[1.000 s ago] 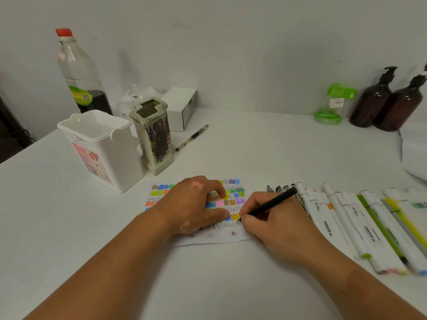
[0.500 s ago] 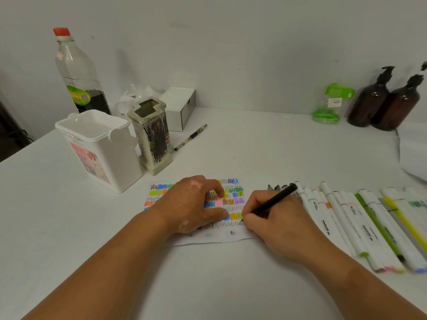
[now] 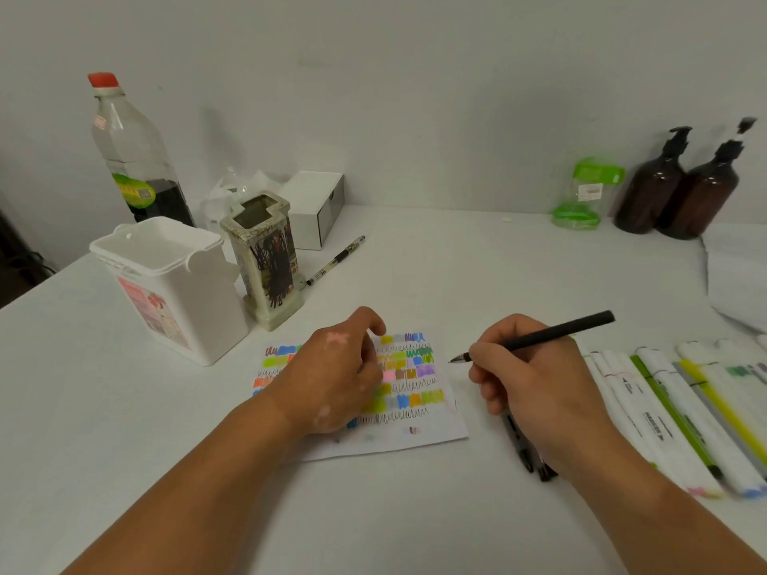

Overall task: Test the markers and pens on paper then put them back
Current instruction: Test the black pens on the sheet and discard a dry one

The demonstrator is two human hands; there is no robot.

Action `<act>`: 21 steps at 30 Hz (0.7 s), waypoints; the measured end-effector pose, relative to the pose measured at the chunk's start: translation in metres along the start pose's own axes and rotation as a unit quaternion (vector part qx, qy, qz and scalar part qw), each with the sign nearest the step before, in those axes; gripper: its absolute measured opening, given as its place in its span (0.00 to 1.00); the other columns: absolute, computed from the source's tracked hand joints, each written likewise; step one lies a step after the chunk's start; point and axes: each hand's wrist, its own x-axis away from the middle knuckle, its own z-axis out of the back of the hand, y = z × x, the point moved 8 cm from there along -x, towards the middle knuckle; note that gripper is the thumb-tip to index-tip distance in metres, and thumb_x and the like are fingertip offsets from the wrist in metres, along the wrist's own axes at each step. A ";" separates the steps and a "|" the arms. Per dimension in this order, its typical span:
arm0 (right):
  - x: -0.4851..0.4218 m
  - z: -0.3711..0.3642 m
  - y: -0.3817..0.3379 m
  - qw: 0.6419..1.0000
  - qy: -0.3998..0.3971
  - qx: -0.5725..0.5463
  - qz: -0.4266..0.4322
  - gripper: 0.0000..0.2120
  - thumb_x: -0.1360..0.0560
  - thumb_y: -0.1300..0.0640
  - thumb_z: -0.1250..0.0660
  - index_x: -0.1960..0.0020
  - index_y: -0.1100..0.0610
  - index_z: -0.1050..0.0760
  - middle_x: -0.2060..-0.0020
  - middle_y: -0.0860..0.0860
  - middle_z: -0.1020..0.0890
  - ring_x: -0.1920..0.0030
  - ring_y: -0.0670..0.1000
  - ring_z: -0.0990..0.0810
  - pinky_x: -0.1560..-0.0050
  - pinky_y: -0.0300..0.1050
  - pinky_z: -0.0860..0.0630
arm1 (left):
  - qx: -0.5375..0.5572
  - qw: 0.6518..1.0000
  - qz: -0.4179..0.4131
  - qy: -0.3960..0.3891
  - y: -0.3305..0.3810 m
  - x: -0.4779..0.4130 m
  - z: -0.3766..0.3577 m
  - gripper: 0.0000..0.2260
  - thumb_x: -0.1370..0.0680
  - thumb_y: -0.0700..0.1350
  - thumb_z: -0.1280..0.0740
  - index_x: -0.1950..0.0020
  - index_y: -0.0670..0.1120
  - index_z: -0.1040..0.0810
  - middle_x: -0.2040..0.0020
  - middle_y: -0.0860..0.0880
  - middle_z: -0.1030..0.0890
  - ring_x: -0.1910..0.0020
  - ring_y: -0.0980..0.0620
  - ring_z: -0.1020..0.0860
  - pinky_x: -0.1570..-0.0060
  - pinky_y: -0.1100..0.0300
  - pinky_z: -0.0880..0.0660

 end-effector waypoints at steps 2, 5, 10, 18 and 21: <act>-0.001 0.001 -0.001 1.000 -0.010 -0.024 0.005 0.10 0.25 0.65 0.28 0.62 0.54 0.20 0.70 0.55 0.17 0.73 0.49 0.22 0.73 0.38 0.26 | 0.046 0.999 0.010 0.016 0.001 0.001 0.004 0.12 0.18 0.40 0.40 0.41 0.57 0.32 0.52 0.57 0.22 0.58 0.55 0.23 0.65 0.64 0.22; -0.002 0.001 -0.001 0.997 -0.027 -0.077 -0.003 0.10 0.24 0.65 0.29 0.62 0.54 0.18 0.69 0.55 0.18 0.71 0.50 0.21 0.71 0.40 0.25 | 0.087 0.995 0.031 0.038 0.003 0.005 0.007 0.12 0.17 0.40 0.40 0.45 0.60 0.29 0.49 0.60 0.23 0.59 0.57 0.22 0.68 0.68 0.25; -0.003 0.001 -0.004 0.978 -0.034 -0.203 -0.019 0.05 0.33 0.60 0.33 0.65 0.53 0.20 0.69 0.59 0.19 0.72 0.52 0.22 0.72 0.42 0.25 | 0.142 0.985 -0.028 0.096 0.018 0.010 0.017 0.15 0.20 0.44 0.32 0.44 0.66 0.23 0.50 0.62 0.21 0.48 0.61 0.21 0.49 0.67 0.22; -0.002 0.002 -0.007 0.973 -0.055 -0.222 0.012 0.05 0.31 0.61 0.32 0.61 0.56 0.17 0.68 0.59 0.18 0.70 0.52 0.21 0.70 0.42 0.23 | 0.255 0.964 -0.036 0.061 0.024 0.011 0.009 0.19 0.32 0.50 0.27 0.43 0.62 0.21 0.52 0.55 0.17 0.48 0.52 0.17 0.45 0.56 0.19; -0.001 0.000 -0.008 0.976 -0.064 -0.208 0.016 0.06 0.31 0.61 0.32 0.61 0.56 0.17 0.68 0.58 0.17 0.70 0.53 0.20 0.69 0.42 0.23 | 0.264 0.962 -0.039 0.060 0.025 0.012 0.009 0.18 0.33 0.49 0.26 0.45 0.62 0.21 0.52 0.55 0.16 0.48 0.52 0.17 0.45 0.55 0.19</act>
